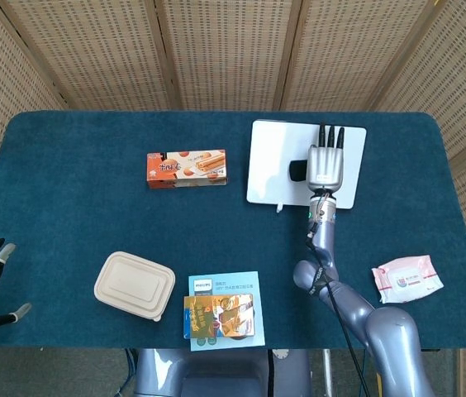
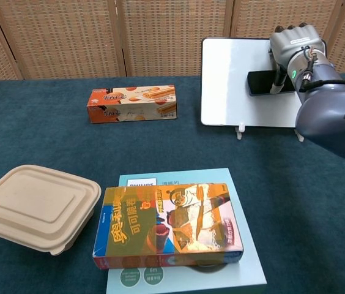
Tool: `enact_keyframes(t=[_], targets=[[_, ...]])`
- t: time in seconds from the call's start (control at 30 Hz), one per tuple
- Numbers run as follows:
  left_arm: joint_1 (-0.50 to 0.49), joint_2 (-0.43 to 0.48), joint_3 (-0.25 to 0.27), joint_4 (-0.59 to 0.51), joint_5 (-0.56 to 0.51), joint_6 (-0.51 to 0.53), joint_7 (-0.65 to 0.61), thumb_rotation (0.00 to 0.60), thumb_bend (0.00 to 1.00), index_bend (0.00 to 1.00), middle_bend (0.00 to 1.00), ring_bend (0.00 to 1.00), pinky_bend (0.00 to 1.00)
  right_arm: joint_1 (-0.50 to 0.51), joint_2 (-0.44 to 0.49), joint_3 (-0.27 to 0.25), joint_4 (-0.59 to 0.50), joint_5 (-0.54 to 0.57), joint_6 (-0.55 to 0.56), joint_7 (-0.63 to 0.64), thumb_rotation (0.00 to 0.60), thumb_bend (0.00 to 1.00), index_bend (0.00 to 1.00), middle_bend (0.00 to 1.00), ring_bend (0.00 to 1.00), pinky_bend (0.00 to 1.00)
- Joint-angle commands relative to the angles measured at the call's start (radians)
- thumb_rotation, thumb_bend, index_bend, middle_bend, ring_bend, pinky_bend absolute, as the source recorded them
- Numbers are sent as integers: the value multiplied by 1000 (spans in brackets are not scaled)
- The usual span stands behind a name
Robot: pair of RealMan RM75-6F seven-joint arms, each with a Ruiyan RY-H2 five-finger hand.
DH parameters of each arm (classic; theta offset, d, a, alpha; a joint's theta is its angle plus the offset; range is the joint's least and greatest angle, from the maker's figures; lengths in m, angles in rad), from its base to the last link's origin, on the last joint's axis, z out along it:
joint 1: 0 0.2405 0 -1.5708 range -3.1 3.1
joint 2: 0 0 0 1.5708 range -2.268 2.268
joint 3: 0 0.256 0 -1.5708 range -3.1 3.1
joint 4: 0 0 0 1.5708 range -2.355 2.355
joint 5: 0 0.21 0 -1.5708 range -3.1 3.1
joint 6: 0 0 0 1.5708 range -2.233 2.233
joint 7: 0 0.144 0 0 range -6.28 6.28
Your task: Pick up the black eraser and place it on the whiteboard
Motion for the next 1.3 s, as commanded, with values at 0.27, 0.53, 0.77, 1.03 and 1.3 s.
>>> enact_keyframes(t=[0.27, 0.53, 0.77, 1.03, 1.3], targets=[[1, 4, 0, -1, -5, -1, -7, 600, 0, 0, 0, 0, 0, -36, 29, 5, -76, 22, 27, -53, 600, 53, 297, 0, 0, 0], [2, 7, 3, -3, 7, 5, -14, 600, 0, 0, 0, 0, 0, -111, 117, 0, -286, 42, 118, -130, 600, 53, 65, 0, 0, 0], [11, 13, 10, -11, 32, 29, -18, 600, 0, 0, 0, 0, 0, -186, 250, -5, -574, 59, 225, -213, 600, 53, 0, 0, 0, 0], [39, 25, 25, -22, 84, 92, -25, 600, 0, 0, 0, 0, 0, -355, 493, -72, -987, 6, 338, -184, 600, 53, 0, 0, 0, 0], [53, 27, 28, -24, 99, 119, -18, 600, 0, 0, 0, 0, 0, -535, 710, -178, -1185, -225, 286, 220, 600, 52, 0, 0, 0, 0]])
